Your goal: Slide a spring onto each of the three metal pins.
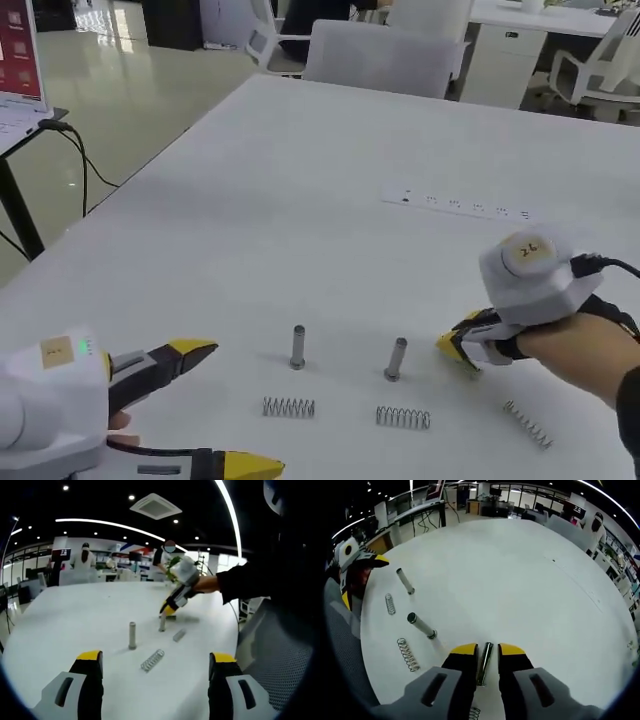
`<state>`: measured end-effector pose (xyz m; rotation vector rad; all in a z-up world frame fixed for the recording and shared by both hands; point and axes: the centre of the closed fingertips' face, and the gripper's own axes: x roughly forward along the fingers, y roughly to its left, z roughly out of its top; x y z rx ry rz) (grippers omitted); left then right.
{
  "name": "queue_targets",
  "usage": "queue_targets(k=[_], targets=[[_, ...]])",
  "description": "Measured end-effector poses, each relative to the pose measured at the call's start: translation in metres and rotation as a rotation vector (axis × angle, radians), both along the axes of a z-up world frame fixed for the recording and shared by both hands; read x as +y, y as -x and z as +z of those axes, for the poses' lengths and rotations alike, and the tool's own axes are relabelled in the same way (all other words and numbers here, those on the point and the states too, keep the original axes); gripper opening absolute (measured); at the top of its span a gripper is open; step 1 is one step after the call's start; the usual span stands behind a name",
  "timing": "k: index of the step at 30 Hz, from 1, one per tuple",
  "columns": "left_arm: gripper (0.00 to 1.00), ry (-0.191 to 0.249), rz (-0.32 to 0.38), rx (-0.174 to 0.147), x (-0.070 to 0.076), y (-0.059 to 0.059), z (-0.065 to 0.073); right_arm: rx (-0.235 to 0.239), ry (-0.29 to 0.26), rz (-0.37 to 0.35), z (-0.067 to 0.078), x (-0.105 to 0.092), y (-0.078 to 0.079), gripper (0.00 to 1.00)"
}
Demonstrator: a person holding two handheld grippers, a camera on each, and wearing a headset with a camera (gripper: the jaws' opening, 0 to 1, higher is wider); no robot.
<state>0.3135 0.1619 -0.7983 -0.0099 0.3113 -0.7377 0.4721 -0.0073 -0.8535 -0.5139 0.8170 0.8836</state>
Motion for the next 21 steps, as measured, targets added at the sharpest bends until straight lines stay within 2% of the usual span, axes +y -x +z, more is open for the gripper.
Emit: queue_targets(k=[7, 10, 12, 21], targets=[[0.84, -0.002, -0.003, 0.003, 0.000, 0.000, 0.000, 0.040, 0.021, -0.022, -0.005, 0.000, -0.001, 0.09], [0.84, -0.001, 0.001, 0.003, 0.002, 0.000, -0.001, 0.079, 0.040, -0.049, -0.011, -0.004, 0.001, 0.08], [0.84, -0.001, 0.002, 0.003, 0.002, 0.001, -0.001, 0.078, 0.028, -0.056, -0.010, -0.005, 0.000, 0.07], [0.83, -0.005, -0.001, -0.001, 0.002, 0.001, 0.001, 0.073, 0.080, -0.057, -0.010, -0.003, 0.002, 0.05]])
